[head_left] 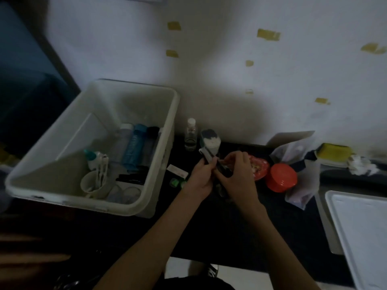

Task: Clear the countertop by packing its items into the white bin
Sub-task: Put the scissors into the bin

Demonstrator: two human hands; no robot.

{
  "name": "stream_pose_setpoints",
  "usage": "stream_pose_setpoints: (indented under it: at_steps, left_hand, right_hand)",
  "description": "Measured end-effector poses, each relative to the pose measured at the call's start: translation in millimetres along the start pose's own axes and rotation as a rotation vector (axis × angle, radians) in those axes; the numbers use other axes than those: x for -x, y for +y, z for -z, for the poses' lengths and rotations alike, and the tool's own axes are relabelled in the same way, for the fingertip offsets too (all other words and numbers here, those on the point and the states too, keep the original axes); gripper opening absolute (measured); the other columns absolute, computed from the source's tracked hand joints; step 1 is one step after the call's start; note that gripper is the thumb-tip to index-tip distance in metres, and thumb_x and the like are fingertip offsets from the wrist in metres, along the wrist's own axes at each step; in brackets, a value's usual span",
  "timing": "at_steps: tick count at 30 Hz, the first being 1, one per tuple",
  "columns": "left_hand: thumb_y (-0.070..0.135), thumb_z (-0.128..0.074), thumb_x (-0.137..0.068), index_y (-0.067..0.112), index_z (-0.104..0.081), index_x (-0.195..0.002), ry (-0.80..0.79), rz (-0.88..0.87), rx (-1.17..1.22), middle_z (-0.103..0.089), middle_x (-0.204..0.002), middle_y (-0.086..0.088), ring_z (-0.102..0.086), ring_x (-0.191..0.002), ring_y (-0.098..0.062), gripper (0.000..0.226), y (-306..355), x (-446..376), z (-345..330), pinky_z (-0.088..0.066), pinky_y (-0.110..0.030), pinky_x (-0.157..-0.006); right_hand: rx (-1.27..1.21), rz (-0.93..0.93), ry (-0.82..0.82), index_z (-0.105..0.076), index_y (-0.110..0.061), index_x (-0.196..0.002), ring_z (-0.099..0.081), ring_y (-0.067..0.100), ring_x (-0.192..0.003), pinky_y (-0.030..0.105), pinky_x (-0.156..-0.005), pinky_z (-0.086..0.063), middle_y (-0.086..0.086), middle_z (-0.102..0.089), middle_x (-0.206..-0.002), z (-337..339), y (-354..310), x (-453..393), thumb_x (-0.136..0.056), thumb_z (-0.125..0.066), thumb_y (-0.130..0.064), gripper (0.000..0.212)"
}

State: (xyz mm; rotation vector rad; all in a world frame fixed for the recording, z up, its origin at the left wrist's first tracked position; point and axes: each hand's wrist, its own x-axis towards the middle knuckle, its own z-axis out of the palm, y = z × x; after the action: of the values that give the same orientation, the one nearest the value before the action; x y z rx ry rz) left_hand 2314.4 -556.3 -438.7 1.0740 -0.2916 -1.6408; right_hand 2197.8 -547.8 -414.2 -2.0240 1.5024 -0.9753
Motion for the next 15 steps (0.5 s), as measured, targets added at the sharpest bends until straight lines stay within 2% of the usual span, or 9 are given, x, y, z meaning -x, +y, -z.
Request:
stream_pose_setpoints:
  at_steps: [2, 5, 7, 8, 9, 10, 11, 15]
  left_hand:
    - [0.011, -0.045, -0.102, 0.007, -0.05, -0.134, 0.007, -0.031, 0.023, -0.062, -0.121, -0.017, -0.062, -0.104, -0.029, 0.033, 21.9, 1.5, -2.9, -0.053, -0.037, -0.085]
    - [0.014, -0.043, -0.103, 0.005, -0.051, -0.131, 0.053, -0.095, 0.097, -0.063, -0.119, -0.02, -0.062, -0.105, -0.032, 0.031, 59.4, -2.2, 1.0, -0.052, -0.044, -0.09]
    - [0.02, -0.043, -0.102, 0.0, -0.046, -0.136, 0.069, -0.145, 0.127, -0.062, -0.12, -0.021, -0.061, -0.109, -0.035, 0.039, 87.8, -2.9, 8.5, -0.048, -0.05, -0.099]
    - [0.021, -0.043, -0.103, -0.002, -0.043, -0.137, 0.078, -0.174, 0.137, -0.06, -0.122, -0.022, -0.059, -0.111, -0.036, 0.042, 101.1, -2.0, 12.7, -0.046, -0.052, -0.102]
    - [0.02, -0.042, -0.103, -0.002, -0.042, -0.137, 0.087, -0.204, 0.146, -0.058, -0.123, -0.022, -0.059, -0.111, -0.036, 0.041, 114.4, 2.5, 16.5, -0.047, -0.053, -0.101]
    - [0.019, -0.042, -0.103, 0.0, -0.043, -0.136, 0.105, -0.226, 0.15, -0.058, -0.124, -0.022, -0.059, -0.111, -0.036, 0.038, 126.8, 5.7, 22.8, -0.049, -0.051, -0.098]
    - [0.021, -0.043, -0.103, 0.001, -0.045, -0.135, 0.118, -0.241, 0.145, -0.059, -0.124, -0.021, -0.06, -0.11, -0.036, 0.038, 138.6, 9.3, 29.2, -0.052, -0.048, -0.094]
    - [0.035, -0.044, -0.101, 0.004, -0.055, -0.131, 0.132, -0.283, 0.03, -0.062, -0.128, -0.019, -0.065, -0.11, -0.032, 0.045, 181.6, 21.5, 70.1, -0.056, -0.043, -0.09]
  right_hand:
    - [0.018, 0.03, 0.017, -0.05, -0.021, -0.1, -0.05, 0.011, -0.092, 0.023, -0.079, -0.046, -0.006, -0.045, -0.103, 0.9, -16.6, -12.7, -0.076, -0.079, -0.035, 0.04]
    - [-0.088, -0.047, 0.013, -0.053, -0.023, -0.11, -0.054, 0.001, -0.093, 0.009, -0.075, -0.045, -0.009, -0.05, -0.108, 3.8, -42.4, -27.2, -0.077, -0.078, -0.045, 0.047]
    - [-0.302, -0.14, -0.039, -0.056, -0.025, -0.112, -0.06, -0.003, -0.095, 0.005, -0.072, -0.048, -0.013, -0.057, -0.108, 2.4, -62.0, -35.8, -0.077, -0.077, -0.047, 0.047]
    - [-0.471, -0.202, -0.09, -0.058, -0.024, -0.113, -0.064, -0.001, -0.097, 0.01, -0.071, -0.053, -0.012, -0.062, -0.11, -1.2, -73.0, -39.7, -0.079, -0.076, -0.043, 0.043]
    - [-0.632, -0.259, -0.146, -0.059, -0.023, -0.115, -0.068, 0.005, -0.098, 0.022, -0.069, -0.059, -0.009, -0.065, -0.112, -6.4, -84.0, -43.6, -0.082, -0.075, -0.037, 0.039]
    - [-0.733, -0.286, -0.176, -0.059, -0.02, -0.116, -0.07, 0.01, -0.098, 0.033, -0.065, -0.061, -0.005, -0.066, -0.114, -12.6, -94.6, -47.6, -0.085, -0.073, -0.03, 0.036]
    - [-0.768, -0.28, -0.183, -0.059, -0.018, -0.117, -0.07, 0.013, -0.097, 0.038, -0.063, -0.061, -0.003, -0.066, -0.114, -19.7, -105.2, -52.2, -0.088, -0.071, -0.026, 0.033]
    - [-0.745, -0.231, -0.203, -0.063, -0.021, -0.113, -0.072, 0.016, -0.094, 0.04, -0.066, -0.062, -0.001, -0.07, -0.108, -53.7, -145.5, -69.5, -0.087, -0.073, -0.031, 0.03]
